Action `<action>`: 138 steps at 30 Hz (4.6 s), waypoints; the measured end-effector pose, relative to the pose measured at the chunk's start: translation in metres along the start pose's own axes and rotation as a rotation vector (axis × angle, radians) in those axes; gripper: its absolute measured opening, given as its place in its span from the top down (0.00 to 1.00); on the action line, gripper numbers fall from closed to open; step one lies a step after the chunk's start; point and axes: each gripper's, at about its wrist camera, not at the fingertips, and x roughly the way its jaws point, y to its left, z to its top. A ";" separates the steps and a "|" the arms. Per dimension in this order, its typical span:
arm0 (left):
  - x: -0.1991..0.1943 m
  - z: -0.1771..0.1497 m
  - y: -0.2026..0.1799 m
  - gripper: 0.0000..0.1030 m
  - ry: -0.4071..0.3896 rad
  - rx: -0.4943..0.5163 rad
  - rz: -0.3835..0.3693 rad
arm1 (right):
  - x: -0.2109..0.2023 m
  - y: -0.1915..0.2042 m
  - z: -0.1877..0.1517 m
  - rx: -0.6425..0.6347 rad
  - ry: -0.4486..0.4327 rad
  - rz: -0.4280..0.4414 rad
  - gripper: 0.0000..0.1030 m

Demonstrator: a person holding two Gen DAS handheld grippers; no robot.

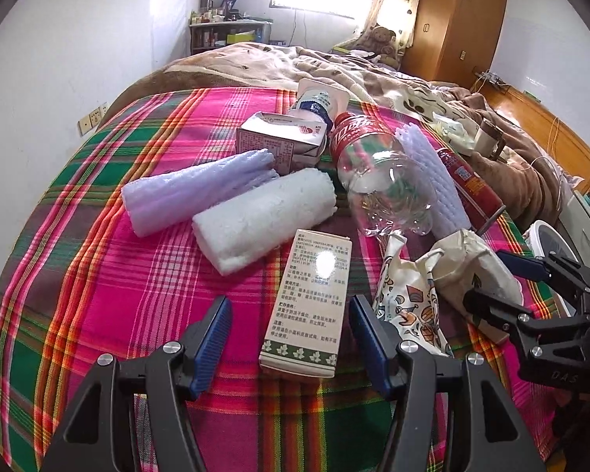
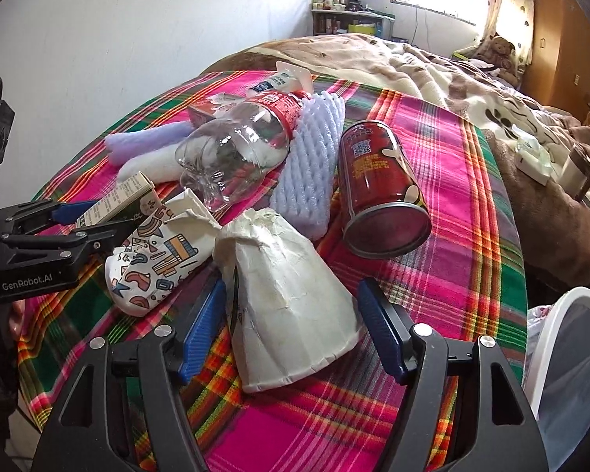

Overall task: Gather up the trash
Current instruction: 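Grasp the white paper cup with the right gripper while the left grasps the cream box, then move both held items over the wastebasket and open both grippers, then reach the right gripper to the red cartoon can while the left approaches the bottle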

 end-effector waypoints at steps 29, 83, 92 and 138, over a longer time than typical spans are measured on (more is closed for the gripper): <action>-0.035 -0.002 -0.027 0.68 -0.071 0.036 -0.002 | -0.025 -0.009 -0.007 0.109 -0.101 -0.001 0.67; -0.080 0.006 -0.294 0.68 -0.204 0.344 -0.363 | -0.153 -0.168 -0.086 0.500 -0.323 -0.357 0.65; -0.062 0.004 -0.327 0.68 -0.163 0.374 -0.407 | -0.148 -0.191 -0.104 0.552 -0.271 -0.396 0.64; -0.059 0.019 -0.275 0.45 -0.168 0.281 -0.355 | -0.135 -0.175 -0.080 0.500 -0.247 -0.417 0.43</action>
